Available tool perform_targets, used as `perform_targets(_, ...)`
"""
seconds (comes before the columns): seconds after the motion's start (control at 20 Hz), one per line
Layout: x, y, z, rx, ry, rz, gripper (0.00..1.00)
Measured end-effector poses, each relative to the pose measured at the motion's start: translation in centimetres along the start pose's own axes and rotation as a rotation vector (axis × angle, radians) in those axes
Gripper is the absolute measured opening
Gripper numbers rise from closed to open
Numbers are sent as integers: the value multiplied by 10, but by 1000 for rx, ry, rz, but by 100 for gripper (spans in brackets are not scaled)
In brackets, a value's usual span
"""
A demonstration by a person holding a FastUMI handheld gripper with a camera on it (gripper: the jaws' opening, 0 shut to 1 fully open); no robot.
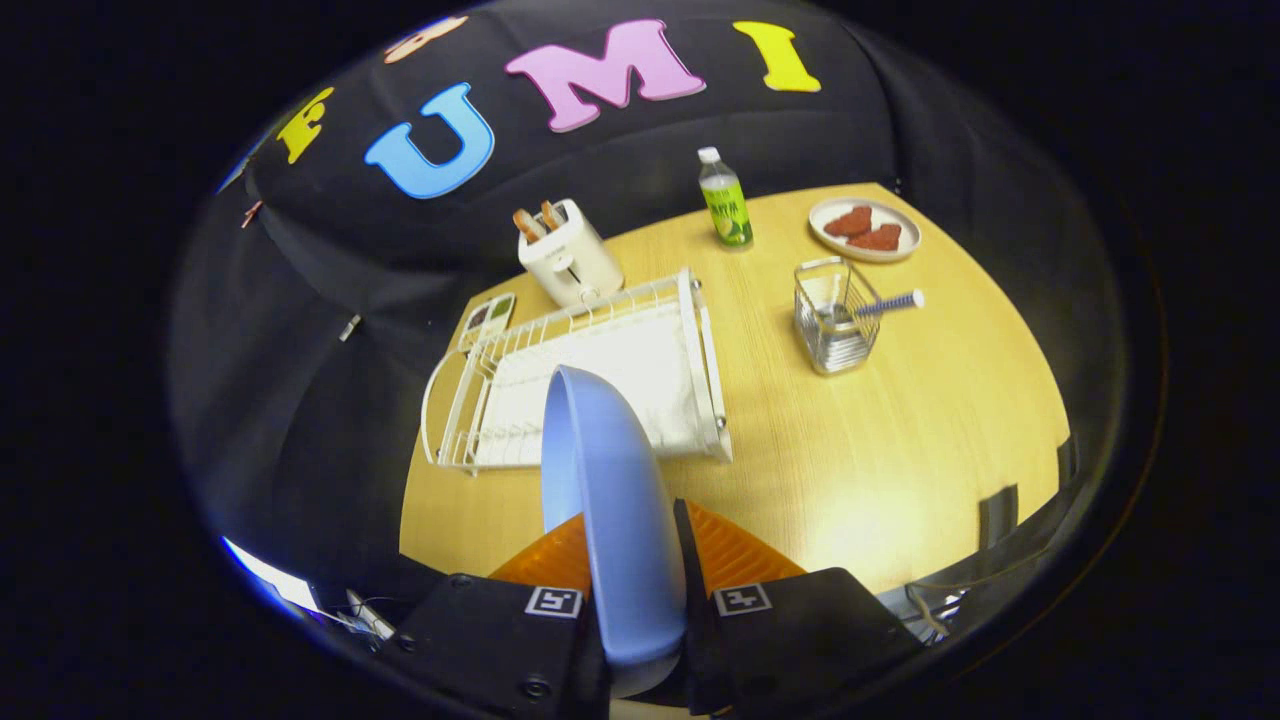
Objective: Take the plate from the dish rack, then take the spoon from the basket and place it into the plate.
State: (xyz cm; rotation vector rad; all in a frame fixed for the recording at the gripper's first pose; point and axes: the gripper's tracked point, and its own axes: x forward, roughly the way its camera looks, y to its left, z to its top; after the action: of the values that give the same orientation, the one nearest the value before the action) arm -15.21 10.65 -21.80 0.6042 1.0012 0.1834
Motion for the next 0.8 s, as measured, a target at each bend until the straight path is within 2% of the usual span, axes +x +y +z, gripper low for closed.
perform_targets(0.2,39,-25,-66,59,127,0,33)
perform_targets(0.35,69,-37,-89,123,175,11,33)
perform_targets(0.4,78,-41,-92,135,179,11,33)
perform_targets(0.6,109,-26,-85,239,181,109,33)
perform_targets(0.7,122,-22,-81,268,168,112,33)
perform_targets(0.8,123,-24,-81,244,162,97,34)
